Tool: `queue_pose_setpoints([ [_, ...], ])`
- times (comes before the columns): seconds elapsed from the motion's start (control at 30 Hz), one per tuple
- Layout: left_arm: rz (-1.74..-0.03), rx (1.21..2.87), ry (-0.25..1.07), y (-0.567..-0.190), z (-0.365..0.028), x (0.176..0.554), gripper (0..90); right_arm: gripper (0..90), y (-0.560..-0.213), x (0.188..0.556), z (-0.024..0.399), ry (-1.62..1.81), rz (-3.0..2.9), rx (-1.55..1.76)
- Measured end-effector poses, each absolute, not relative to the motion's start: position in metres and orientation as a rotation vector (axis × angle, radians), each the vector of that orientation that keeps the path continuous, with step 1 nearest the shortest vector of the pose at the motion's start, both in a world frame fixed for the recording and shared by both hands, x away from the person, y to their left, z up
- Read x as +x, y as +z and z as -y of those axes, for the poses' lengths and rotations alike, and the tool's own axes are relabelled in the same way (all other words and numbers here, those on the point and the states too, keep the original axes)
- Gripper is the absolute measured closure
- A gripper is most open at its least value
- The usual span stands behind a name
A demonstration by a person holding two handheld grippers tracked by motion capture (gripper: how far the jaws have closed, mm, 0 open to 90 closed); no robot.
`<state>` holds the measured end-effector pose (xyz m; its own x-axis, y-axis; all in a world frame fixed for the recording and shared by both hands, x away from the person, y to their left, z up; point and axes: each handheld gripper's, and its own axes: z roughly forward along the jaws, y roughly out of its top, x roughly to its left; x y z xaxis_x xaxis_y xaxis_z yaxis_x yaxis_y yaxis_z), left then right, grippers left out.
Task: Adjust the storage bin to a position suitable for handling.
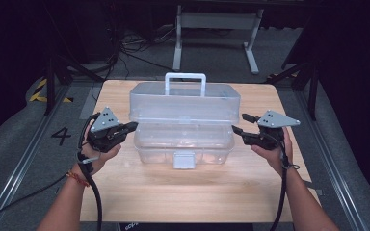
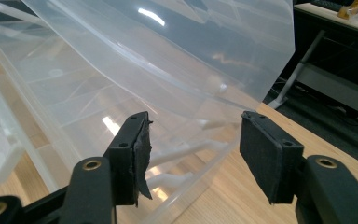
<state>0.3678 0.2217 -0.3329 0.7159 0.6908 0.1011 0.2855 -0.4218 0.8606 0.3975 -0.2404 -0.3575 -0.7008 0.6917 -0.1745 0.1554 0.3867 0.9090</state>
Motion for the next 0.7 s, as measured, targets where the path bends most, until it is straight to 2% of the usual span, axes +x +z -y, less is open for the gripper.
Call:
queue_pose_setpoints([
  [0.7, -0.741, 1.993, 0.575, -0.323, -0.222, 0.378, 89.9, 43.9, -0.351, 0.408, 0.233, 1.294, -2.065, 0.749],
])
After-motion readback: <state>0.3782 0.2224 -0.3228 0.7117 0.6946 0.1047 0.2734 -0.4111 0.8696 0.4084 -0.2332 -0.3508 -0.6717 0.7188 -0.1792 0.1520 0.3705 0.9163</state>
